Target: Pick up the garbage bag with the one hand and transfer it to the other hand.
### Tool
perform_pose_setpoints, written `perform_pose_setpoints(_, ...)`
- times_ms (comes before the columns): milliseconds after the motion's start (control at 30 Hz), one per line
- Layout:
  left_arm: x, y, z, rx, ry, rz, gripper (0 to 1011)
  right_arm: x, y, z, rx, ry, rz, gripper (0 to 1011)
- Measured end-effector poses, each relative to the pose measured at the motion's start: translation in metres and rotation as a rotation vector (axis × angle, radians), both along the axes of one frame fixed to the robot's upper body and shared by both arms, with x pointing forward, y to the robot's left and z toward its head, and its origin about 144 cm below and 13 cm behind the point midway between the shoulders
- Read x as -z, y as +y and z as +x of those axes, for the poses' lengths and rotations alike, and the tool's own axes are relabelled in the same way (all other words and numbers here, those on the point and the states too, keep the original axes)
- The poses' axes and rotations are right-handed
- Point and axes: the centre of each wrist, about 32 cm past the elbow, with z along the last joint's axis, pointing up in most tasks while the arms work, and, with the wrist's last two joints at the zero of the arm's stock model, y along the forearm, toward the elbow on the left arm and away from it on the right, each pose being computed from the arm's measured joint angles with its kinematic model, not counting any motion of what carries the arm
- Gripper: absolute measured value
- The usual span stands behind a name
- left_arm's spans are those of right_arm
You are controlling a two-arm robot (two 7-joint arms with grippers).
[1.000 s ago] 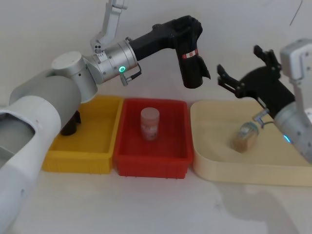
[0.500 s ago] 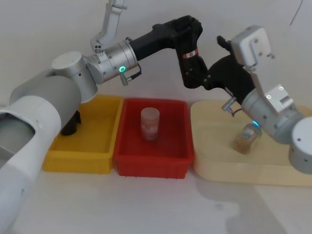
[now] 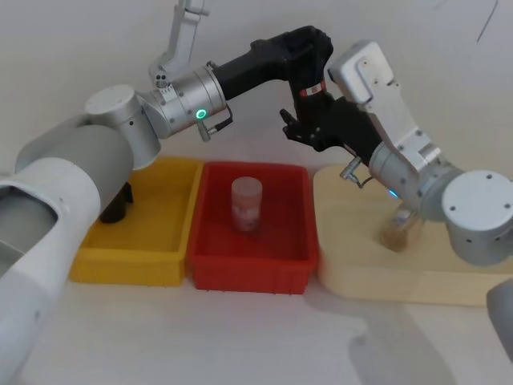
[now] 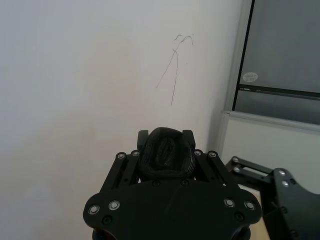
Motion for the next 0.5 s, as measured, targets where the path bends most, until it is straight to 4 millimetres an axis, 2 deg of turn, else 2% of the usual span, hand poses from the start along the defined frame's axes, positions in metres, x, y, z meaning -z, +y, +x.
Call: perform_pose_setpoints(500,0.000,0.000,0.000,0.000,0.000,0.000,381,-0.002,0.014,0.017,0.081,0.031,-0.046,1001)
